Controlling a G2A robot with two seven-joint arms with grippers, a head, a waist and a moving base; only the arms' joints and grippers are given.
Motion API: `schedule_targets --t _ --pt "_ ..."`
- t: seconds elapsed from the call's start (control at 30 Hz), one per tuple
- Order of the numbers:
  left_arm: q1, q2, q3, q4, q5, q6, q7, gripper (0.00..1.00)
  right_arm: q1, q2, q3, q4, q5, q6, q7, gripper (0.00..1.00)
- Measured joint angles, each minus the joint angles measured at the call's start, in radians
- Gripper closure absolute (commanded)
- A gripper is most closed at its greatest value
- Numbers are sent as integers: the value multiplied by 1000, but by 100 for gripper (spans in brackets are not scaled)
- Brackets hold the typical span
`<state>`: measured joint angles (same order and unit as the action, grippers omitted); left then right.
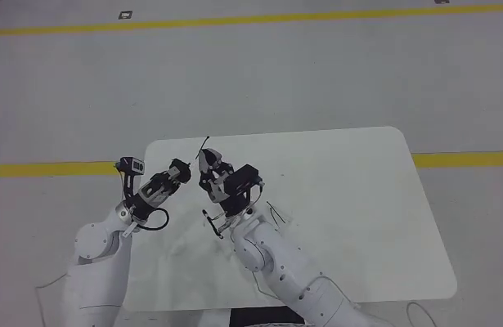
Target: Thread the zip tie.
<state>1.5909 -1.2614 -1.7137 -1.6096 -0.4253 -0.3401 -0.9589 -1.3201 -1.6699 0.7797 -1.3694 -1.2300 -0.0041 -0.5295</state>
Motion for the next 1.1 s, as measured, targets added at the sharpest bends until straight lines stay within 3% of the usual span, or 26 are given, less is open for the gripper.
schedule_targets --t 0.5,1.1 --pt "-2 -29 -12 -11 27 0 18 100 19 -32 -63 74 -53 111 -105 100" --pt "-2 -30 -13 -13 31 0 18 100 20 -33 -63 76 -56 114 -110 100"
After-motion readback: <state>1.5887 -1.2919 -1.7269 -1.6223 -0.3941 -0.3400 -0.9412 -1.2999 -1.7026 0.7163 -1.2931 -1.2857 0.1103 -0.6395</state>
